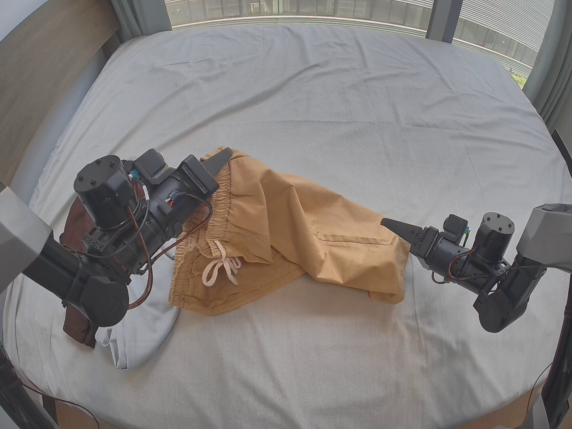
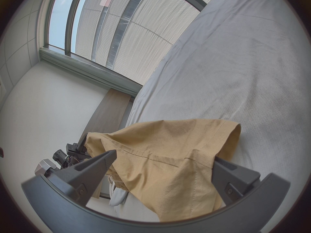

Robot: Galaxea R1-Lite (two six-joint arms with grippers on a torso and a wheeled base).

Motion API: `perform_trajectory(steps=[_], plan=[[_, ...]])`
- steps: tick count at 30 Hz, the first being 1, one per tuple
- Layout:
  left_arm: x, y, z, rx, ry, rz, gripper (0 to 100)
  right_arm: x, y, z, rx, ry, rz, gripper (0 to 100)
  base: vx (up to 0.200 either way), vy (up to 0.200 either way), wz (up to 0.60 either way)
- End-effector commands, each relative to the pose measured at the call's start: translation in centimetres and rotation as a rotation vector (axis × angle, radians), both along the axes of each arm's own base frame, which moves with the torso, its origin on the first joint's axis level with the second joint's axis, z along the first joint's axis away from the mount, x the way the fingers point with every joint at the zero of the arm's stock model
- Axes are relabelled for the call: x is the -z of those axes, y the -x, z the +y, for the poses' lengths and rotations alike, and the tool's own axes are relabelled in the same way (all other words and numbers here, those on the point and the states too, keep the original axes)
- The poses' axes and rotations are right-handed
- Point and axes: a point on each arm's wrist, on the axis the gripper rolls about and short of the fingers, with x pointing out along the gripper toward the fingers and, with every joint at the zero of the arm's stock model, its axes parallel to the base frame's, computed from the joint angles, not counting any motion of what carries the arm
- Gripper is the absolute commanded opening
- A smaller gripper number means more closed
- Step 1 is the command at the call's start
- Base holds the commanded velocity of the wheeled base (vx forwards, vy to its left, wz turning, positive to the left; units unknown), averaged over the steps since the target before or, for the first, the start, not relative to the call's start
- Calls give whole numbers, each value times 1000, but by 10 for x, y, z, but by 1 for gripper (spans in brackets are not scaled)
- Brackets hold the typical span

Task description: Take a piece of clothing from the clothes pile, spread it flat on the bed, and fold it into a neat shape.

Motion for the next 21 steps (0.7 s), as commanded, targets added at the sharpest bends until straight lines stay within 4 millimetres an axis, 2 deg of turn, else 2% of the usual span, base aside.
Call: perform_trajectory(steps=[1,3,15,16,21], plan=[[-1,0,0,2,2,-5,0,10,-3,4,-12,5,24,100,0,0,0],[0,0,-1,2,2,-3,0,16,-5,6,-15,6,34,100,0,0,0],[1,0,-2,3,-1,-1,0,10,-8,7,-16,0,9,100,0,0,0],[1,0,-2,4,1,0,0,10,-8,7,-15,0,7,0,0,0,0],[1,0,-1,2,1,-2,0,7,-8,4,-6,-2,3,0,0,0,0]])
